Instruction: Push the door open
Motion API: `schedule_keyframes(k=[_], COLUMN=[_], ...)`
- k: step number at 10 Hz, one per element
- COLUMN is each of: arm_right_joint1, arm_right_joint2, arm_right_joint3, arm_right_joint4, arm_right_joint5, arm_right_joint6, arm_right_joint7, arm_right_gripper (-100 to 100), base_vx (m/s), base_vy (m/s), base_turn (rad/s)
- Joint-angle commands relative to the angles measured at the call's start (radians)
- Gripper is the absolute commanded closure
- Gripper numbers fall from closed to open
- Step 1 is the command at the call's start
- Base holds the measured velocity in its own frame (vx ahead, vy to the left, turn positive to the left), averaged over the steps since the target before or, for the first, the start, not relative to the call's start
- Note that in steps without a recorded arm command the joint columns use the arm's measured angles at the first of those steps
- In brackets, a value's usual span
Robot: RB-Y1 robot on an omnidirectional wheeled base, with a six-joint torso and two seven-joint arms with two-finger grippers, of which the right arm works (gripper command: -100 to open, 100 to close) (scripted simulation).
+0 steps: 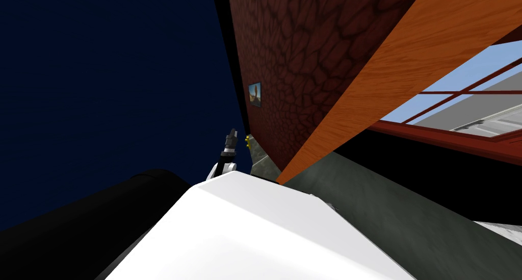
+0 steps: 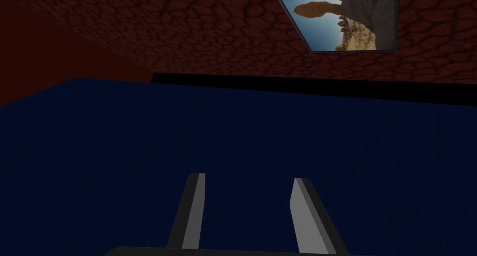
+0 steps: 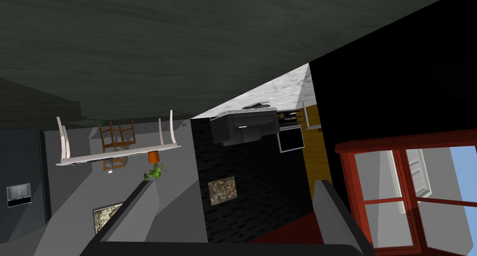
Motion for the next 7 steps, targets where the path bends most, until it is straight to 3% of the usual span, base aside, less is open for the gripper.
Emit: schedule_keyframes(k=[1,2,7], arm_right_joint1=[0.0,0.01,0.01], arm_right_joint2=[0.0,0.0,0.0], arm_right_joint3=[0.0,0.011,0.011], arm_right_joint4=[0.0,0.002,0.002], arm_right_joint5=[0.0,-0.006,-0.006], arm_right_joint6=[0.0,0.012,0.012], arm_right_joint7=[0.0,-0.014,-0.014], arm_right_gripper=[-100,-100,-100], base_vx=[0.0,0.0,0.0], base_vy=[0.0,0.0,0.0], base_turn=[0.0,0.0,0.0])
